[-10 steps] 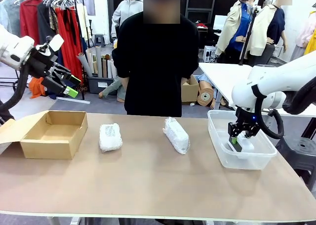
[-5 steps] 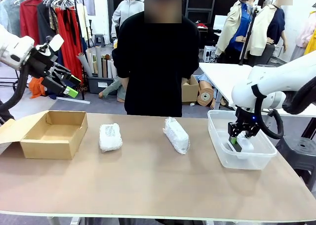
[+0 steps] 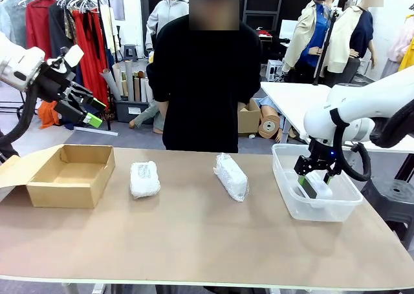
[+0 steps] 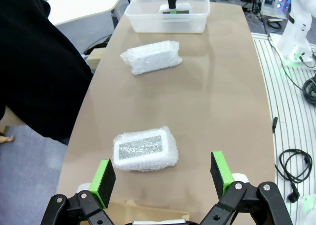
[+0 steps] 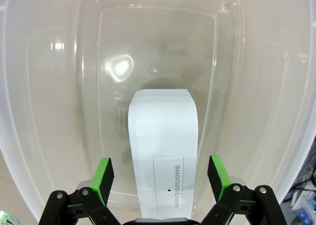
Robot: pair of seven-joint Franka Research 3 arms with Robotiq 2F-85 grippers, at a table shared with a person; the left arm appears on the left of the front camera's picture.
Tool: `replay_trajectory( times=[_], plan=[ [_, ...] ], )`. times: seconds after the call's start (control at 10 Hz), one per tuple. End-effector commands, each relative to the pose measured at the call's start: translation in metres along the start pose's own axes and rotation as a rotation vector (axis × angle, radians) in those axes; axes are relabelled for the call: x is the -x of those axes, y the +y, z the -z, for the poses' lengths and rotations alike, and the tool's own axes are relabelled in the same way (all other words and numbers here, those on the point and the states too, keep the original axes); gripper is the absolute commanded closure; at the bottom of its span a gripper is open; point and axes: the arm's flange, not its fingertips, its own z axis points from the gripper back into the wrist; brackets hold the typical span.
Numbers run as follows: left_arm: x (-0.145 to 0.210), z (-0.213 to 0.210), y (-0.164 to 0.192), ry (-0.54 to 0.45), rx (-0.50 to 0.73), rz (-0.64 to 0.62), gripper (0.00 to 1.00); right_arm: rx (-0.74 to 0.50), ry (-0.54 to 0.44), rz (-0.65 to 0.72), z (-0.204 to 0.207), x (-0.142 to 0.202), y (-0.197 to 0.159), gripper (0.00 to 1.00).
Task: Separate and place wrapped and unwrapped clocks.
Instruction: If the picked Digital clock is wrapped, place it in the Package Box ; if not, place it in the Organizing box.
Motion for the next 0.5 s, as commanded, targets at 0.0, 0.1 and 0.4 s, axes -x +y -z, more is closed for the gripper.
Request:
replay_trajectory(
  times=[0.0,0.1,0.4],
  plan=[
    [-0.002,0.0,-0.001,-0.01,-0.001,-0.002,0.0,-0.029,-0.015,-0.024,-0.009,0.003,0.002,0.0],
    [-0.002,0.0,-0.001,-0.01,-0.001,-0.002,0.0,-0.024,-0.015,-0.033,-0.015,0.003,0.003,0.0],
    [-0.002,0.0,-0.001,-0.01,-0.001,-0.002,0.0,-0.036,-0.014,-0.096,-0.035,0.006,0.008,0.0]
  ],
)
